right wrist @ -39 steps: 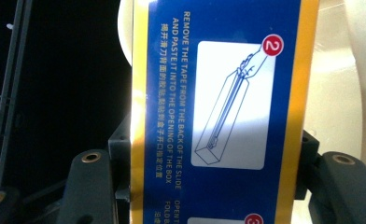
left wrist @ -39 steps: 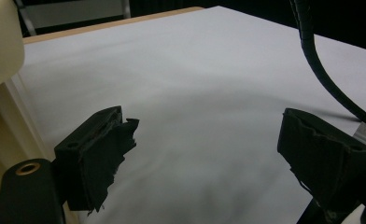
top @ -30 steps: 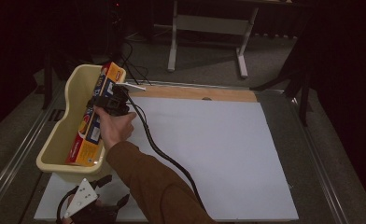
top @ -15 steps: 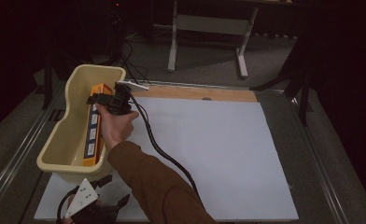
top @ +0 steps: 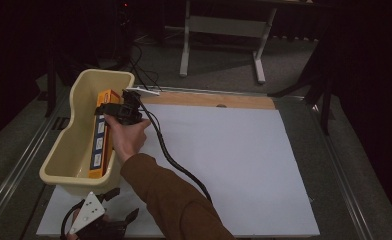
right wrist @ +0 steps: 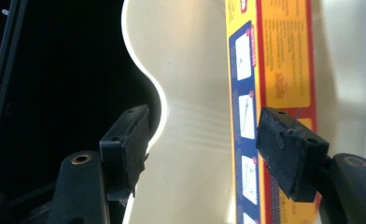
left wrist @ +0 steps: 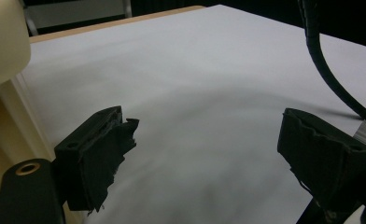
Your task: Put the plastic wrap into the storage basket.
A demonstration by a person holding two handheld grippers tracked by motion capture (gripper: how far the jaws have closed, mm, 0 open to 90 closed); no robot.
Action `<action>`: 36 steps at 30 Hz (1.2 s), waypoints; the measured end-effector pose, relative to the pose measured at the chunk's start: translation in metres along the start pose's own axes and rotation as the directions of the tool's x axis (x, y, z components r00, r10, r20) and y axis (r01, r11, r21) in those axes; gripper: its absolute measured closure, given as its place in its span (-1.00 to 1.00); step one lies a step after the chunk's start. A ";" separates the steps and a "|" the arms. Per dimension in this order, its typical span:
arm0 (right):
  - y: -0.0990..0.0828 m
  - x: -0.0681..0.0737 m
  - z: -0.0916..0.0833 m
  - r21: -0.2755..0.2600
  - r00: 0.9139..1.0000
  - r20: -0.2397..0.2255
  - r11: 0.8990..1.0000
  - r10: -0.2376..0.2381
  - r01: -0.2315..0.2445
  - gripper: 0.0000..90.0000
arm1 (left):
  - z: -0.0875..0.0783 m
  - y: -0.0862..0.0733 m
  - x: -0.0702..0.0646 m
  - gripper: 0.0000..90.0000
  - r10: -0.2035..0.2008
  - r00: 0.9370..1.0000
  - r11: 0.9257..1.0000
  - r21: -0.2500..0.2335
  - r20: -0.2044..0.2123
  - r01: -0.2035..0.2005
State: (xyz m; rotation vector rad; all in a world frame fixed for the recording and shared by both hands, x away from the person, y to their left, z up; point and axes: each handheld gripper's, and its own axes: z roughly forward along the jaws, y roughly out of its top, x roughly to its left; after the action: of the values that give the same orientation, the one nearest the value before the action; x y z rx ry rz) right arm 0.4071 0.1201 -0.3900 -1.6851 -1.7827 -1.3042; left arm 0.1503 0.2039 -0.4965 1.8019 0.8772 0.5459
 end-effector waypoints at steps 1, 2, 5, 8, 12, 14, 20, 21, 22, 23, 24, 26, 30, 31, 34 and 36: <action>0.002 -0.001 -0.004 0.000 1.000 -0.001 1.000 -0.016 0.016 -0.22 | 0.001 0.000 0.000 -0.66 0.003 1.000 1.000 0.002 0.001 -0.003; 0.003 -0.002 -0.006 0.000 1.000 0.002 1.000 -0.022 0.022 -0.21 | 0.001 0.000 0.000 -0.66 0.004 1.000 1.000 0.004 0.001 -0.004; 0.005 -0.005 -0.014 -0.001 0.998 0.022 0.998 -0.056 0.056 -0.21 | 0.002 0.000 0.000 -0.66 0.007 1.000 1.000 0.006 0.002 -0.007; 0.009 -0.012 -0.025 -0.010 0.995 0.042 0.996 -0.091 0.091 -0.20 | 0.003 0.001 -0.001 -0.66 0.010 1.000 1.000 0.010 0.002 -0.010; 0.015 -0.025 -0.044 -0.025 0.990 0.073 0.992 -0.121 0.123 -0.19 | 0.004 0.001 -0.002 -0.66 0.016 1.000 1.000 0.017 0.003 -0.016; 0.018 -0.031 -0.052 -0.032 0.986 0.090 0.989 -0.140 0.143 -0.19 | 0.005 0.001 -0.002 -0.66 0.022 1.000 1.000 0.019 0.003 -0.022; 0.025 -0.053 -0.080 -0.054 0.966 0.157 0.975 -0.206 0.216 -0.19 | 0.008 0.002 -0.003 -0.66 0.027 1.000 0.999 0.030 0.004 -0.028; 0.026 -0.056 -0.085 -0.057 0.961 0.173 0.972 -0.216 0.228 -0.19 | 0.009 0.002 -0.003 -0.66 0.027 1.000 0.999 0.029 0.005 -0.027; 0.027 -0.059 -0.089 -0.060 0.955 0.185 0.968 -0.230 0.245 -0.19 | 0.009 0.003 -0.003 -0.66 0.032 0.999 0.999 0.033 0.005 -0.032; 0.027 -0.062 -0.093 -0.057 0.948 0.202 0.963 -0.247 0.263 -0.19 | 0.009 0.003 -0.003 -0.66 0.033 0.999 0.999 0.035 0.005 -0.033; 0.028 -0.065 -0.097 -0.054 0.940 0.216 0.958 -0.263 0.280 -0.19 | 0.009 0.003 -0.003 -0.66 0.034 0.999 0.999 0.035 0.005 -0.034; 0.029 -0.072 -0.106 -0.051 0.929 0.235 0.951 -0.285 0.305 -0.19 | 0.009 0.003 -0.003 -0.66 0.034 0.999 0.999 0.036 0.005 -0.034; 0.028 -0.082 -0.118 -0.042 0.902 0.275 0.933 -0.332 0.356 -0.19 | 0.009 0.003 -0.003 -0.66 0.033 0.999 0.999 0.034 0.005 -0.034; 0.026 -0.090 -0.128 -0.023 0.879 0.296 0.917 -0.373 0.397 -0.20 | 0.009 0.003 -0.003 -0.66 0.032 0.999 0.999 0.033 0.005 -0.032; 0.022 -0.099 -0.142 -0.009 0.852 0.316 0.897 -0.417 0.442 -0.21 | 0.010 0.003 -0.003 -0.66 0.034 0.999 0.999 0.035 0.003 -0.034; 0.019 -0.104 -0.152 -0.003 0.838 0.325 0.886 -0.438 0.464 -0.21 | 0.010 0.004 -0.003 -0.66 0.034 0.999 0.999 0.036 0.003 -0.035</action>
State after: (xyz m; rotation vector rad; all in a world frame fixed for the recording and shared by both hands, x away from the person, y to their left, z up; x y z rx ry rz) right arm 0.3988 -0.0654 -0.3867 -1.6478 -2.4683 -1.3579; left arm 0.1566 0.1946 -0.4970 1.8526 0.8604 0.5530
